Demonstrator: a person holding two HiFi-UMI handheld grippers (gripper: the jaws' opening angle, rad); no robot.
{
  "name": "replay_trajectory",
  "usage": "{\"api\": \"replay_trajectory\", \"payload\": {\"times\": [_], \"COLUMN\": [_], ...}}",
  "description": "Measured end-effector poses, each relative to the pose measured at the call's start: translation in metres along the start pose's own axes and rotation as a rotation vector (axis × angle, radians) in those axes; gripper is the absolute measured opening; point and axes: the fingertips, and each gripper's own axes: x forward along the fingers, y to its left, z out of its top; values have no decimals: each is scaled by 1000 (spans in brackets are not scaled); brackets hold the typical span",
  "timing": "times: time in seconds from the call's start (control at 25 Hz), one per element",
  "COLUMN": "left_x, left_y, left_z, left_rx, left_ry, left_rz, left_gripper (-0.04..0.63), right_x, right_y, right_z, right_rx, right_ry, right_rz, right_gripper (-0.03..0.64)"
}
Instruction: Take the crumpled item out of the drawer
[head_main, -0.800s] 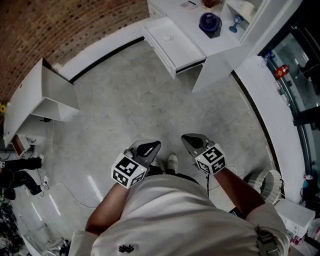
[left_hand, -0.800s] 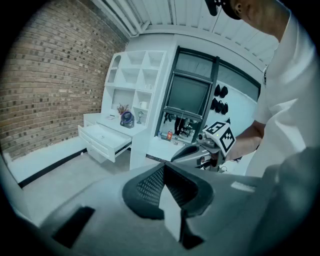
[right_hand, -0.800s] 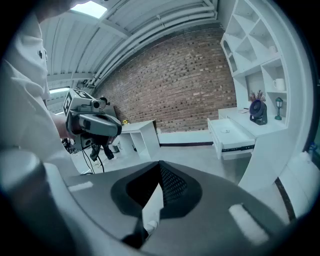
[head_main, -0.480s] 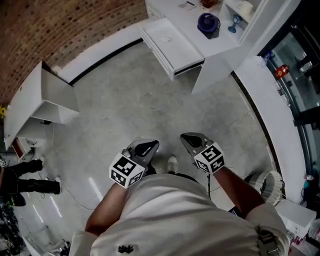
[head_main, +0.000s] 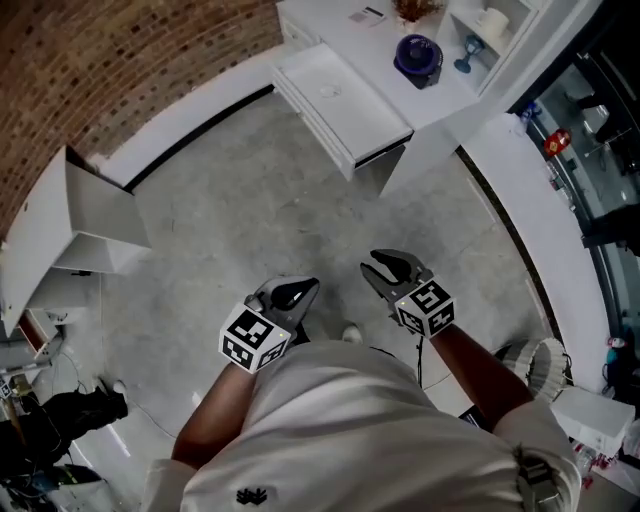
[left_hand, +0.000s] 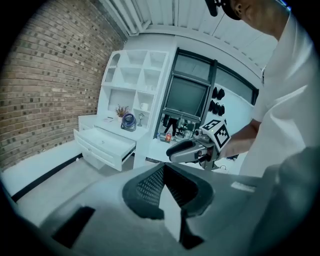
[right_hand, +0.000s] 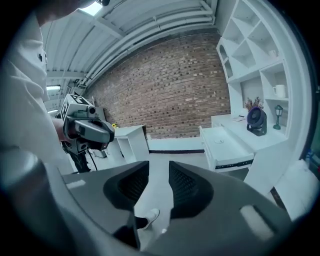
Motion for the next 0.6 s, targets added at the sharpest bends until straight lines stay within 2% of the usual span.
{"api": "replay_trajectory", "payload": {"times": [0.32, 0.6], "left_x": [-36, -61], "left_y": [124, 202], "left_z": [29, 36], "left_rx": [52, 73], "left_ry": [7, 13], "left_rz": [-92, -121], "left_gripper": [5, 5], "right_x": [109, 174], "right_y": [-24, -50], "right_z": [66, 110], "right_rx": [8, -30], "right_ry": [12, 21], "right_rz": [-121, -186], "right_gripper": [160, 158]}}
